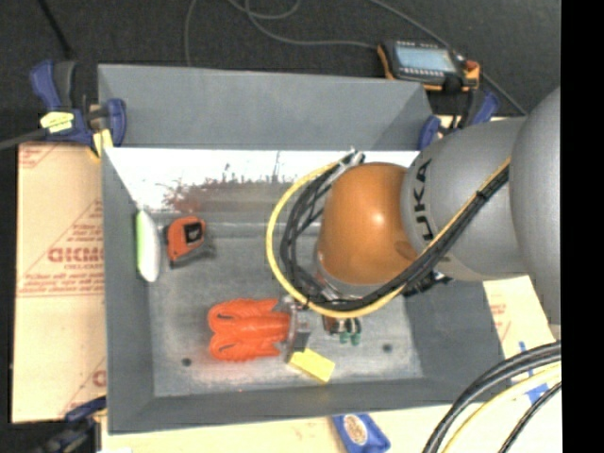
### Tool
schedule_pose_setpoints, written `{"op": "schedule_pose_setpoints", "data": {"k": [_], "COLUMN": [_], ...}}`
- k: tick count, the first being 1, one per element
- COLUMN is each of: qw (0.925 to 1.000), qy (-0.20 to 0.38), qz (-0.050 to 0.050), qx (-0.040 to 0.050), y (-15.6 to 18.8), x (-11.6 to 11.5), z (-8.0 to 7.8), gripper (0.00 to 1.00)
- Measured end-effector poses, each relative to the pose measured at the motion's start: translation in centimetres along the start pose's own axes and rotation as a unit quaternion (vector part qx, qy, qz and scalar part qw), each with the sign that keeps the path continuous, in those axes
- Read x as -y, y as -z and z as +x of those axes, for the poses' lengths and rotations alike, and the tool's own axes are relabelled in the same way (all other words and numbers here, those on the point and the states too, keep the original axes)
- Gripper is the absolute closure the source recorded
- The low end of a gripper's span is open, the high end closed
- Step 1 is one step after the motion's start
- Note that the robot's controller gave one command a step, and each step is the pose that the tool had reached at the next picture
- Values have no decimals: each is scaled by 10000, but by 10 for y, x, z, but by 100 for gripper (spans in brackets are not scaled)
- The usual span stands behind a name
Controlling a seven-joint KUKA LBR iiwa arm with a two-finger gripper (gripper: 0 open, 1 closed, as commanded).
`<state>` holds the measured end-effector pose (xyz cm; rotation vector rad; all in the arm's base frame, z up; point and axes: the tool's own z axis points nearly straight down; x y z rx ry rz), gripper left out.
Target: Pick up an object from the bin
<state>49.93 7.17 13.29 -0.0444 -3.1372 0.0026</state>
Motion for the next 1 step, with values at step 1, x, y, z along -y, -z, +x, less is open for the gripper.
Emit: {"op": "schedule_pose_setpoints", "data": {"k": [1], "qw": [9998], "qy": [-218], "qz": [-11], "qx": [26], "y": [86], "x": [-2], "z": [-41], "gripper": [100]}}
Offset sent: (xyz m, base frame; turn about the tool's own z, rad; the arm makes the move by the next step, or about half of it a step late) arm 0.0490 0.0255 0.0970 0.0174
